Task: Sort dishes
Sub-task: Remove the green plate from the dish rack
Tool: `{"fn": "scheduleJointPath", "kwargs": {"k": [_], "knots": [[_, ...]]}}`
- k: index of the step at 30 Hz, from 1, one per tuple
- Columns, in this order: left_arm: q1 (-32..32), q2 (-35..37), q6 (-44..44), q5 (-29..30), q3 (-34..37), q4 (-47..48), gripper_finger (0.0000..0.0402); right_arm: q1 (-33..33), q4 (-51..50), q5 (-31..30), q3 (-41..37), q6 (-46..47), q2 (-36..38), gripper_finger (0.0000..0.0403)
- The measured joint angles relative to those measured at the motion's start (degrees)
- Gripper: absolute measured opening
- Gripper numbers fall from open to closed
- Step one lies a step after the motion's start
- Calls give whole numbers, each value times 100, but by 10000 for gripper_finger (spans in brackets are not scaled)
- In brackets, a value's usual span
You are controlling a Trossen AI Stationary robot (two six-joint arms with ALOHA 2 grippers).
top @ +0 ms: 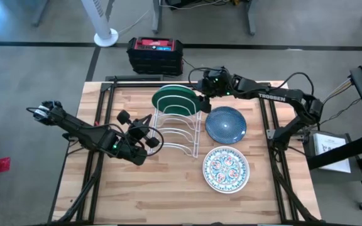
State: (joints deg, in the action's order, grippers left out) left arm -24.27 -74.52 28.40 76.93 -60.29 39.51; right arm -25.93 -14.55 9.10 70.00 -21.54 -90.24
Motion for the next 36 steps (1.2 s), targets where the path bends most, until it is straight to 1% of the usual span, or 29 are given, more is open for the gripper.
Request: {"fn": "scheduleJointPath", "kwargs": {"k": [4,13,16,19,26,36], "knots": [[0,0,0,0,0,0,0,0,21,-2,0,1,-2,149],[0,0,-2,0,0,0,0,0,53,-28,0,0,7,62],[0,0,-2,0,0,0,0,-2,76,-72,0,-4,9,41],[0,0,-2,0,0,0,0,-6,89,-76,0,-1,9,34],[0,0,-2,0,0,0,0,4,170,-4,0,118,33,38],[-2,0,-2,0,0,0,0,7,300,-9,-2,339,94,31]]}}
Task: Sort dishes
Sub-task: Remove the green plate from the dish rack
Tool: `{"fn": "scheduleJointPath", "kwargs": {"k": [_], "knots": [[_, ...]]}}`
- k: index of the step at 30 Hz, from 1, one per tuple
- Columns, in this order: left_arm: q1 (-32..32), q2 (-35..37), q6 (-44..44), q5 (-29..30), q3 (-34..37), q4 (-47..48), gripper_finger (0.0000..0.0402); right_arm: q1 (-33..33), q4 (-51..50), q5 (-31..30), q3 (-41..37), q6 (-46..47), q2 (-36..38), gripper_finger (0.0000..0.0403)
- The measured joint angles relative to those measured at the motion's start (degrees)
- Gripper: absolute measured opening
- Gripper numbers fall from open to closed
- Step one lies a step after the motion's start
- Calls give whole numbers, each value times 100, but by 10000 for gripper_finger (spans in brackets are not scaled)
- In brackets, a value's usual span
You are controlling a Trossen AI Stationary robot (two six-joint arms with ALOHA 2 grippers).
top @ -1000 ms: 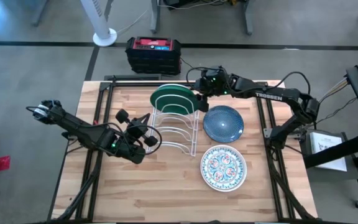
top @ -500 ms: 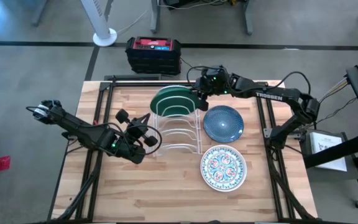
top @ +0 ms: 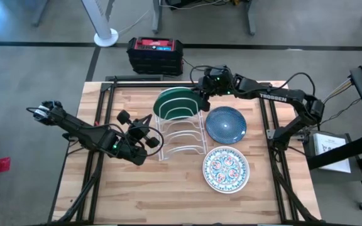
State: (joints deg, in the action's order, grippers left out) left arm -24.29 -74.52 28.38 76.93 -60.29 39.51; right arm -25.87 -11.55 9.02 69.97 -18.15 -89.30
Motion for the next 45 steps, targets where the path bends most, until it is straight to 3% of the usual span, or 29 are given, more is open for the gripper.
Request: {"fn": "scheduleJointPath", "kwargs": {"k": [23,31,37,42,45], "knots": [[2,0,-45,2,0,1,0,2,318,7,-17,262,842,21],[2,0,-34,-26,0,0,0,7,385,6,11,354,817,17],[18,-83,-246,-1581,56,-23,0,9,377,13,15,349,784,7],[101,-365,-521,-1652,164,-178,2,9,378,11,15,293,793,0],[161,-432,-832,-1994,197,-521,13,11,365,11,15,291,793,0]]}}
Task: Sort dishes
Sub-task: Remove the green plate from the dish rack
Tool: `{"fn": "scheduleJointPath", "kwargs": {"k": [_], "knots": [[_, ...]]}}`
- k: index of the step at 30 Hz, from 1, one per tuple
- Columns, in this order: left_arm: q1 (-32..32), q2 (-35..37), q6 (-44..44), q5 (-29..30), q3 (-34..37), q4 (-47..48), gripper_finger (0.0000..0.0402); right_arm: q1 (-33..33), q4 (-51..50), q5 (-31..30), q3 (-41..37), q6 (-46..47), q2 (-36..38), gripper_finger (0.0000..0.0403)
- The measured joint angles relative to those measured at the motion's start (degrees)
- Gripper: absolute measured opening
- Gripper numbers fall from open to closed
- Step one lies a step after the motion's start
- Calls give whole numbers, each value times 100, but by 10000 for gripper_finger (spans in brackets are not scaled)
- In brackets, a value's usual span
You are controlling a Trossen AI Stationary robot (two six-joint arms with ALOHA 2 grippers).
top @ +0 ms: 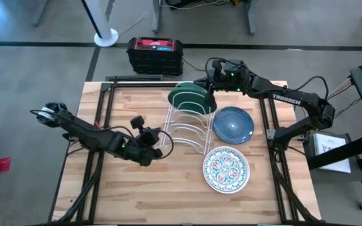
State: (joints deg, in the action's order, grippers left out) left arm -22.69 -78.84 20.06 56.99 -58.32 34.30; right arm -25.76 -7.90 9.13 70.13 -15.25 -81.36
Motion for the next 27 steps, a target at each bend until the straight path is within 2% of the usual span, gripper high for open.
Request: {"fn": "scheduleJointPath", "kwargs": {"k": [4,10,16,22,27], "knots": [[50,-5,-274,-643,179,-668,39,-2,-79,-2,-7,16,32,1],[56,-5,-314,-711,675,-1398,106,-2,-337,-2,-11,15,79,2],[56,13,-829,-1008,1110,-2285,165,-2,-586,-3,-13,20,79,2],[196,51,-862,-1238,1310,-2685,173,-2,-664,-2,-13,23,79,2],[368,51,-865,-1510,1726,-3529,164,-17,-855,-8,-13,104,79,2]]}}
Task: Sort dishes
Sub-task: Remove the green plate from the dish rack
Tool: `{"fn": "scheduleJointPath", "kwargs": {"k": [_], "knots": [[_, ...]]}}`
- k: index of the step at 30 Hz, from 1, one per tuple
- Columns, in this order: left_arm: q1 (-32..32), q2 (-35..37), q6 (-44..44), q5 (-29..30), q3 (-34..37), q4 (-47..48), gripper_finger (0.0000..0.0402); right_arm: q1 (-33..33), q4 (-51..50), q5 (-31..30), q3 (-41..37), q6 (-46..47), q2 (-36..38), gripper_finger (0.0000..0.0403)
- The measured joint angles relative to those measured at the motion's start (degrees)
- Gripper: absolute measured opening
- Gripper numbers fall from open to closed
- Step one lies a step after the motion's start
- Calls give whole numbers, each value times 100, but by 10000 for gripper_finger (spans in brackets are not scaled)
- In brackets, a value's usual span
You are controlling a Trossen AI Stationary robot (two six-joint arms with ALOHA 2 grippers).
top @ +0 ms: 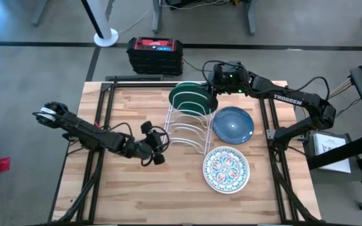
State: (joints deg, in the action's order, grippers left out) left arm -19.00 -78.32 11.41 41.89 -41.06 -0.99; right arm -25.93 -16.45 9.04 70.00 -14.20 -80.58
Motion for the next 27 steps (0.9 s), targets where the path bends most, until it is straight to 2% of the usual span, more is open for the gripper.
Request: {"fn": "scheduleJointPath", "kwargs": {"k": [6,19,27], "knots": [[0,0,-56,-67,150,-376,132,-27,-206,-14,-2,7,-2,2],[79,-315,150,-167,149,-487,11,-38,-313,-14,-2,15,-4,2],[18,-310,569,-2,149,-456,4,-38,-525,-11,-90,93,-4,2]]}}
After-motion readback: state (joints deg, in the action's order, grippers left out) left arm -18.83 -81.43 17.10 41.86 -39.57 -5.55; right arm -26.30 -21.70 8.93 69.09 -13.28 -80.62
